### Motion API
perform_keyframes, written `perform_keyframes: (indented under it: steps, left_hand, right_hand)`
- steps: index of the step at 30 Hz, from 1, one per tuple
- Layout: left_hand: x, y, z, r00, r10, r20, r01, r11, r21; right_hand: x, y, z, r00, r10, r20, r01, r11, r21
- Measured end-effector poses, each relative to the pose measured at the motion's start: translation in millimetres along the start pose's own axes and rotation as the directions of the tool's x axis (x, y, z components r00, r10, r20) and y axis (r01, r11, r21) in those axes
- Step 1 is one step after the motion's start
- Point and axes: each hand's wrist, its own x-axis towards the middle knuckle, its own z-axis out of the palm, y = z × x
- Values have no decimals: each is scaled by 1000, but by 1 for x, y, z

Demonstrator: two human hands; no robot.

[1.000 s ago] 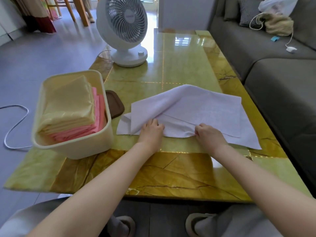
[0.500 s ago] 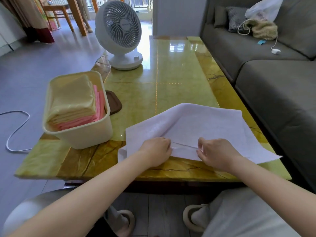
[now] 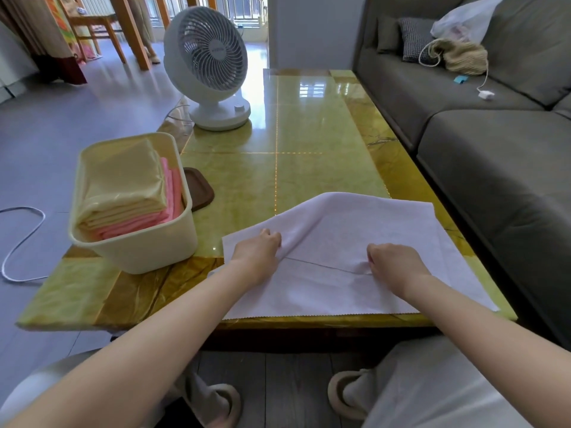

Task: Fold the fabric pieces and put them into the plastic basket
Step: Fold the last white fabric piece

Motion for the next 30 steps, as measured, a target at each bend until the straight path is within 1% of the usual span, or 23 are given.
perform_keyframes:
  steps: [2, 4, 8, 10, 11, 12, 14, 15, 17, 18, 20, 21, 23, 25, 28, 30]
  left_hand:
    - [3, -2, -3, 999, -7, -42, 8, 1000, 17]
    - [6, -3, -8, 996, -20, -82, 25, 998, 61]
    - [12, -6, -31, 975, -105, -195, 121, 990, 76]
    - [16, -8, -43, 955, -132, -265, 152, 987, 56]
    - [19, -7, -46, 952, -117, -283, 130, 991, 27]
    - [20, -5, -47, 958, -72, -278, 72, 997, -9]
    - [19, 4, -41, 980, 47, -192, -66, 993, -94]
    - [17, 10, -36, 987, 91, -135, -110, 984, -139]
    - [13, 22, -24, 988, 143, -54, -151, 969, -197]
    - [12, 27, -17, 985, 167, -32, -170, 968, -185]
    - [12, 31, -5, 984, 181, 0, -180, 980, -87]
    - [12, 30, -2, 988, 156, 1, -156, 987, -41]
    - [14, 27, 1, 995, 77, -58, -77, 997, -3]
    - [15, 23, -3, 986, 25, -164, -25, 1000, 1]
    - [13, 19, -12, 958, 33, -284, -48, 998, -46]
    - [8, 21, -18, 936, 67, -346, -97, 993, -69]
  right_hand:
    - [2, 0, -3, 1000, 0, 19, 0, 1000, -6]
    - [7, 1, -11, 999, 35, 9, -35, 999, 36]
    - [21, 11, -36, 981, 156, -113, -123, 960, 252]
    - [26, 12, -51, 962, 205, -180, -124, 917, 380]
    - [28, 12, -58, 949, 225, -221, -111, 893, 435]
    - [29, 11, -65, 935, 242, -260, -92, 872, 481]
    - [27, 9, -75, 909, 277, -313, -65, 834, 547]
    - [26, 9, -78, 898, 293, -329, -58, 818, 572]
    - [25, 9, -81, 887, 309, -344, -51, 805, 591]
    - [23, 11, -80, 883, 314, -349, -54, 806, 589]
    - [19, 15, -76, 878, 324, -353, -58, 802, 594]
    - [17, 16, -74, 876, 330, -351, -57, 795, 605]
    - [10, 21, -70, 874, 349, -338, -73, 782, 619]
    - [2, 28, -64, 870, 368, -327, -101, 784, 612]
    - [-9, 40, -48, 877, 387, -285, -175, 809, 561]
    - [-15, 43, -36, 906, 375, -195, -226, 819, 527]
